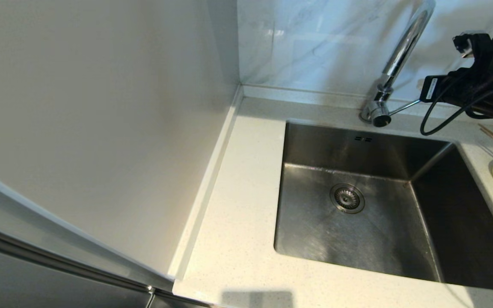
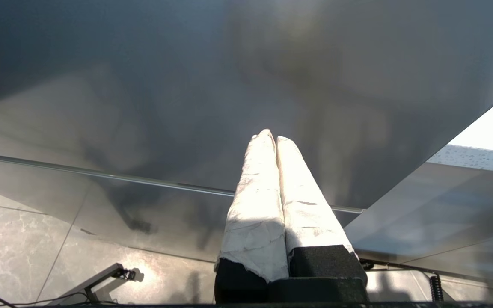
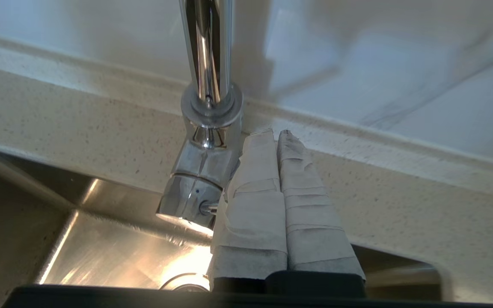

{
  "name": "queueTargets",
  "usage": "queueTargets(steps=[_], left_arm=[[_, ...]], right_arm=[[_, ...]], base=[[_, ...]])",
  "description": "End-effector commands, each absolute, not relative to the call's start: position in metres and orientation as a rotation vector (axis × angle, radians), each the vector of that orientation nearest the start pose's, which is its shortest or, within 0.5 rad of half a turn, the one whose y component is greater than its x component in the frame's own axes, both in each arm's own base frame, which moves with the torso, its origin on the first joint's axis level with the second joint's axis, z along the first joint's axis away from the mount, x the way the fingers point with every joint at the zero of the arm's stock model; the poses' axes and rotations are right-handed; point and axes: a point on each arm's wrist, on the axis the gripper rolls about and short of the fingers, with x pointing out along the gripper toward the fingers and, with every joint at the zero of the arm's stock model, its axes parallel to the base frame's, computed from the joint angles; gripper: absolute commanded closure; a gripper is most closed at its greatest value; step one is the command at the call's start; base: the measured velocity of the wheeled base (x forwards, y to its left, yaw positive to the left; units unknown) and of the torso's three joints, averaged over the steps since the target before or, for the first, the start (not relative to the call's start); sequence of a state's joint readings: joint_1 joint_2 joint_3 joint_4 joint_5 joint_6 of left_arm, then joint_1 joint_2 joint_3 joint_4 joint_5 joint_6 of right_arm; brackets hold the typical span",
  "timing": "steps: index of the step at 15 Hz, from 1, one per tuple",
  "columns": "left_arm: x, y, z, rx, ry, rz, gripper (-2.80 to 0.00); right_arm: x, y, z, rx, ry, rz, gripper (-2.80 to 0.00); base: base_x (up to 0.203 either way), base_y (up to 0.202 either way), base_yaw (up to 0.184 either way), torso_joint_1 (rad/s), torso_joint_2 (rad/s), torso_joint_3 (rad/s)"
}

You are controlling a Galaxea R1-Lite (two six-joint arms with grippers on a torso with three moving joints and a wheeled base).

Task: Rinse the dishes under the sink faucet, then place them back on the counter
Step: Turn on the faucet

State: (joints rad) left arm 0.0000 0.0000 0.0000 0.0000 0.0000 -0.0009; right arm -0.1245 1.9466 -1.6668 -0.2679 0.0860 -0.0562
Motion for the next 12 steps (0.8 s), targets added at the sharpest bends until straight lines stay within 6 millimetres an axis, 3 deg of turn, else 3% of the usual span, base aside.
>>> queueTargets(steps=[1,8,12], left_arm=[[-0.023,0.0,0.075,0.0,0.0,0.0,0.0],[-0.023,0.0,0.076,-0.001,0.0,0.0,0.0],[-0.023,0.0,0.075,-0.002,0.0,0.0,0.0]], right_arm=[[0.404,-0.048,0.295,-0.052,0.029,-0.036,0.0],[0.422,-0.051,0.274,-0.053,0.022,-0.033,0.0],[0.413,-0.054,0.27,-0.052,0.05,-0.037,0.0]], base=[[0.0,0.0,0.0,0.0,0.0,0.0],[0.0,0.0,0.0,0.0,0.0,0.0],[0.0,0.0,0.0,0.0,0.0,0.0]])
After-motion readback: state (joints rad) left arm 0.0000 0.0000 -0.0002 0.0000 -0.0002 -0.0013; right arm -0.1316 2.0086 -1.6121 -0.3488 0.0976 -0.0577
